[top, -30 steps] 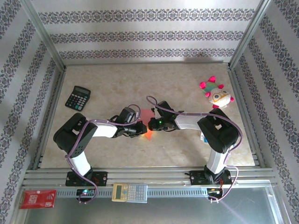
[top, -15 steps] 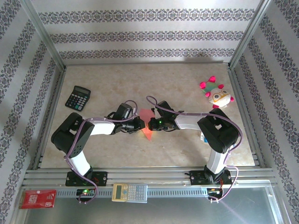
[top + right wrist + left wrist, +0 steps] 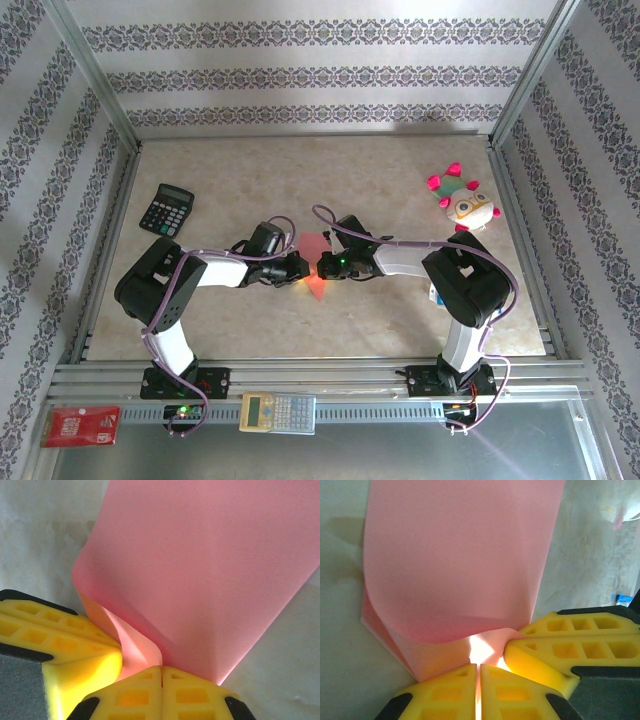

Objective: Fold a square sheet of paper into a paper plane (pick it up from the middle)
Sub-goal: Third fold the triangle at the center of the table.

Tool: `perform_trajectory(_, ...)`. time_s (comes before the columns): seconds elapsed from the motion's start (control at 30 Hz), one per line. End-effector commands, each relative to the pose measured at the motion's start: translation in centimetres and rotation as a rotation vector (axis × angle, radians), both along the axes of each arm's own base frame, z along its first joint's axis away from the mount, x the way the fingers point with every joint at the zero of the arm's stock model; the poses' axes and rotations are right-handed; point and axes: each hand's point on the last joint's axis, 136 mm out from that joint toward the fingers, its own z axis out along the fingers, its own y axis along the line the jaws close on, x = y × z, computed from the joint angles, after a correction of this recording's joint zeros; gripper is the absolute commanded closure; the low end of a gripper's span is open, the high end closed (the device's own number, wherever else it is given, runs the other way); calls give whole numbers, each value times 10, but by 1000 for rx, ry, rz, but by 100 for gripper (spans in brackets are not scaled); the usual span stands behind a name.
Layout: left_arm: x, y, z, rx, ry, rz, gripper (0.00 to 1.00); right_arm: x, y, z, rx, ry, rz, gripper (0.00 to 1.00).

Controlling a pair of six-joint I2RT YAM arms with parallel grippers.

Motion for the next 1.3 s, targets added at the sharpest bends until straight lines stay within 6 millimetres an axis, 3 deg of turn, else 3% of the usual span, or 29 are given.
perform_trajectory(0.0,-13,21,-30,96,56,9,89,-9,-22,-27,-113,68,-9,100)
perform_trajectory(0.23,-21,28,-43,129,76,12,89,4,-13,4,-70,20,18,90)
perform_trajectory(0.4,-20,29,-44,137,72,11,89,6,-19,31,-54,-23,21,83)
perform_trajectory(0.6,-19,26,-46,128,74,5,89,-8,-20,50,-14,-40,25,77)
perform_trajectory(0.73,-18,26,-46,131,79,6,90,-29,0,60,56,-39,67,78)
perform_trajectory(1.0,-19,27,-51,148,107,9,90,-51,30,41,150,23,98,87)
perform_trajectory(1.27,-18,26,-48,146,99,6,90,-54,23,9,89,69,108,90)
